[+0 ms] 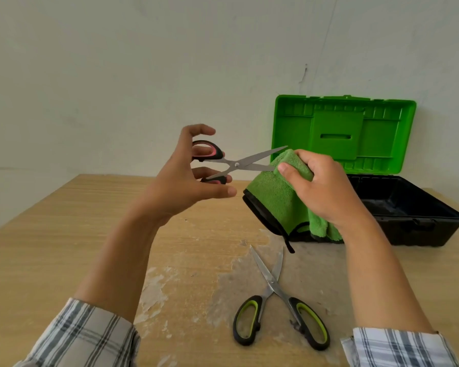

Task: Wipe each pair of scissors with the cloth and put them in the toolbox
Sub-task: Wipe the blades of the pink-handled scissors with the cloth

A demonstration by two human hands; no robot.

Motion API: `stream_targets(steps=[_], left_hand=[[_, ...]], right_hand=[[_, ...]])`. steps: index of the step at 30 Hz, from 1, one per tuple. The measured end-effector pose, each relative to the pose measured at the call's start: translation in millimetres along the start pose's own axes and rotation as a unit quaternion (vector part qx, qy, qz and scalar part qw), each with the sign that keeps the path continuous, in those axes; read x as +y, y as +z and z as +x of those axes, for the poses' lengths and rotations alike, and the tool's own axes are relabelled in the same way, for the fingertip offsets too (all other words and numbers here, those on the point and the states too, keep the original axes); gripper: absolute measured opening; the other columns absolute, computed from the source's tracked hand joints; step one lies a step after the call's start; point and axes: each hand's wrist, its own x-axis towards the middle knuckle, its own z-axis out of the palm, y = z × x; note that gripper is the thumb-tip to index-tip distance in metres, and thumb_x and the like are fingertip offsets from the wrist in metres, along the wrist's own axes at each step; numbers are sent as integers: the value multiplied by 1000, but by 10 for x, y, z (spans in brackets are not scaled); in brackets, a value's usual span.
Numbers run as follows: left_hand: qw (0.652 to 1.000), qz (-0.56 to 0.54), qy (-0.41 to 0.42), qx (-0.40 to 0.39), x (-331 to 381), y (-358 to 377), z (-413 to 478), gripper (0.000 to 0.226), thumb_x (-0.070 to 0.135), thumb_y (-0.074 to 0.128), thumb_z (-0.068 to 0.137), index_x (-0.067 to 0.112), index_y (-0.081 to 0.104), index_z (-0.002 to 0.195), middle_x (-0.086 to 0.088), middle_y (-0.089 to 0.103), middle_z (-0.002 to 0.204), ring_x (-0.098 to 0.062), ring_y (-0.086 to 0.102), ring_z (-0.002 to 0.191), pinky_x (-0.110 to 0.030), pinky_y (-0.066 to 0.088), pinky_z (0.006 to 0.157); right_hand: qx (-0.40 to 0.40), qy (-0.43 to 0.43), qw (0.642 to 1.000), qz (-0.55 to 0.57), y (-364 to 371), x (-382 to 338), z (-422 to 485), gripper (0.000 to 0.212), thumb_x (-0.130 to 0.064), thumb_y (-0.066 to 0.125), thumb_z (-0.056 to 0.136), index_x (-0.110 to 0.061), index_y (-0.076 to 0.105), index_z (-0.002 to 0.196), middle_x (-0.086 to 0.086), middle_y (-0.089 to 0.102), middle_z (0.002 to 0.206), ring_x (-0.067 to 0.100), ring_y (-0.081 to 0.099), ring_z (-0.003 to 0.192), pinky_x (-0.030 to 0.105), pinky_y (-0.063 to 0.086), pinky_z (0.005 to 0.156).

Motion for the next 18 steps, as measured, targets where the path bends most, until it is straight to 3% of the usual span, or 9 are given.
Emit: stream_targets(steps=[3, 10, 12, 15, 18], left_hand=[[999, 34, -3, 13, -22, 49, 7, 66, -7, 80, 72, 25, 47, 119, -4, 48, 124, -26, 74, 88, -39, 59, 88], [999, 13, -7, 43, -70, -14, 14, 62, -10, 75, 75, 23, 46, 120, -3, 49, 119, -22, 74, 85, -34, 57, 90], [999, 0, -9, 46, -79, -33, 15, 62, -10, 75, 75, 23, 47, 120, -1, 50, 117, -24, 73, 87, -38, 56, 93], [999, -7, -13, 38, -90, 6, 23, 62, -9, 75, 75, 23, 47, 120, -1, 49, 117, -23, 73, 86, -40, 55, 94], [999, -5, -11, 31, -95, 46, 32, 61, -8, 75, 75, 24, 47, 119, 0, 49, 116, -19, 73, 83, -38, 56, 94]], right_hand=[[9, 13, 1000, 14, -16, -11, -5, 20, -33, 60, 98, -17, 71, 103, -6, 73, 89, 8, 69, 82, 31, 57, 70], [68, 42, 996, 43, -227, 109, -34, 15, -31, 62, 97, -25, 69, 108, -7, 73, 98, 11, 71, 92, 40, 60, 81], [29, 51, 996, 74, -332, 146, -60, 28, -34, 68, 93, -35, 65, 121, -9, 74, 103, 6, 71, 97, 37, 58, 87], [-49, 33, 995, 85, -332, 95, -100, 62, -39, 75, 80, -48, 51, 136, -8, 77, 98, 4, 73, 91, 28, 55, 84], [-44, -11, 997, 57, -236, 35, -86, 67, -38, 78, 78, -46, 51, 138, -6, 77, 91, 6, 73, 82, 24, 57, 80]])
